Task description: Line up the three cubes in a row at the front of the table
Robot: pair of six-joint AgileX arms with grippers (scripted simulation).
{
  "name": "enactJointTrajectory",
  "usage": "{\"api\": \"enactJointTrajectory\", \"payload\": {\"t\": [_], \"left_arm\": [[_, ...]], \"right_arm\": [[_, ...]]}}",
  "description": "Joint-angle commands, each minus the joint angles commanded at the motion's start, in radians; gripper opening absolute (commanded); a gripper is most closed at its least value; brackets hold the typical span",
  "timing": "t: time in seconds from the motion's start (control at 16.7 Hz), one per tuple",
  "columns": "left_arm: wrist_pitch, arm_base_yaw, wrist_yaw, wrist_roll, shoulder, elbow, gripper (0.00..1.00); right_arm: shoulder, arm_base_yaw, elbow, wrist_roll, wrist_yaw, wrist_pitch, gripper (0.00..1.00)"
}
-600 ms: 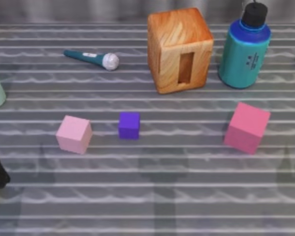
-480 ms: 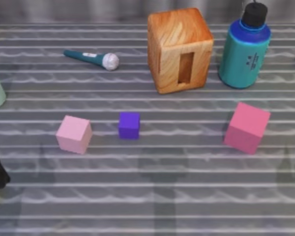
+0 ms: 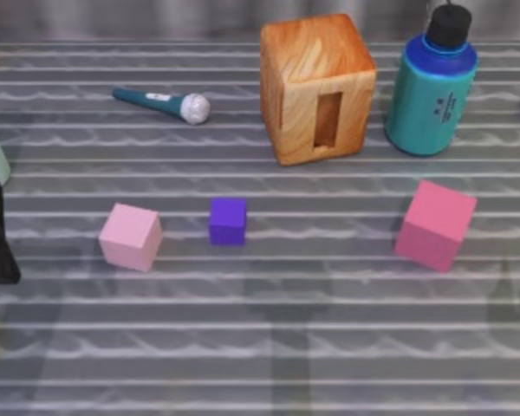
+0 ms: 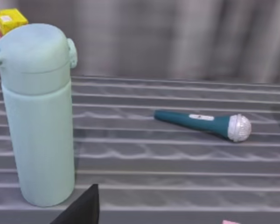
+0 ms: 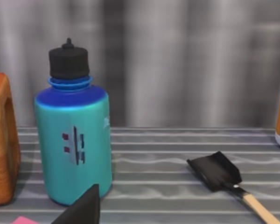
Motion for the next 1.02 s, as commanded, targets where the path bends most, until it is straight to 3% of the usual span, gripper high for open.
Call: {"api": "enactJointTrajectory", "payload": {"t": [0.66,1.02], "left_arm": [[-0.649,-0.257,0.003,-0.225,1.254,1.007,1.00],[-0.919,-0.372,0.006,-0.323,1.749,1.453,1.00]], "right_arm": [[0.000,0.000,0.000,0.000,0.000,0.000,1.00],[0.000,0.000,0.000,0.000,0.000,0.000,1.00]]}}
